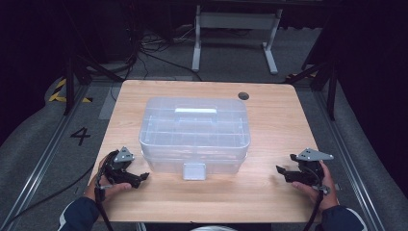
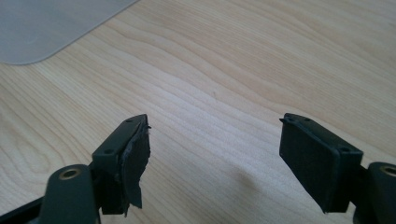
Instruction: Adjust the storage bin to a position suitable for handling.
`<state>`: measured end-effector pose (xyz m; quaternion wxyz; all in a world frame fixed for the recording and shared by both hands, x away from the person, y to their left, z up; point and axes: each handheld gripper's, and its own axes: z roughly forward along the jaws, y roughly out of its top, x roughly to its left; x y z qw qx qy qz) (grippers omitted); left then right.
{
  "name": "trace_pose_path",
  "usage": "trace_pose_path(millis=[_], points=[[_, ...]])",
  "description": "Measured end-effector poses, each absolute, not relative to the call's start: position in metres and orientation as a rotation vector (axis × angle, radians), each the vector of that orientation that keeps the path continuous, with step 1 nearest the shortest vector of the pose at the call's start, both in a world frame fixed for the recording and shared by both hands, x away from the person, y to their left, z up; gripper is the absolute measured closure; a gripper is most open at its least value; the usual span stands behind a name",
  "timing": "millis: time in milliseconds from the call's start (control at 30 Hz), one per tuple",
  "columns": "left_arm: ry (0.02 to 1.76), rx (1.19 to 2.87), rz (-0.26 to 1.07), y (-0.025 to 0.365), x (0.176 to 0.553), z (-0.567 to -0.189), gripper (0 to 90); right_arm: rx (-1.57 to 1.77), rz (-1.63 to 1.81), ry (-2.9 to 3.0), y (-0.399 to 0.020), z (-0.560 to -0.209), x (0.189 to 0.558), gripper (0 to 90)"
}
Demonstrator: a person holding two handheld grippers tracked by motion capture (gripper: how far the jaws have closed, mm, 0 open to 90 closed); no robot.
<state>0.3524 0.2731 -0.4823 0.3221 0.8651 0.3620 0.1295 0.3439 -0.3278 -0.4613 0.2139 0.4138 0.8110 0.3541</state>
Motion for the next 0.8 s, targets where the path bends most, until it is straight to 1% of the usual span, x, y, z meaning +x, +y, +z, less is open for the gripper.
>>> trace_pose_path(millis=[733, 800], points=[[0.951, 2.271, 0.340, 0.273, 0.352, -0.482, 0.8, 1.024, 1.058, 2.209, -0.317, -0.427, 0.336, 24.9], [0.952, 2.270, 0.340, 0.273, 0.352, -0.482, 0.8, 1.008, 1.070, 2.200, -0.315, -0.419, 0.336, 25.1]])
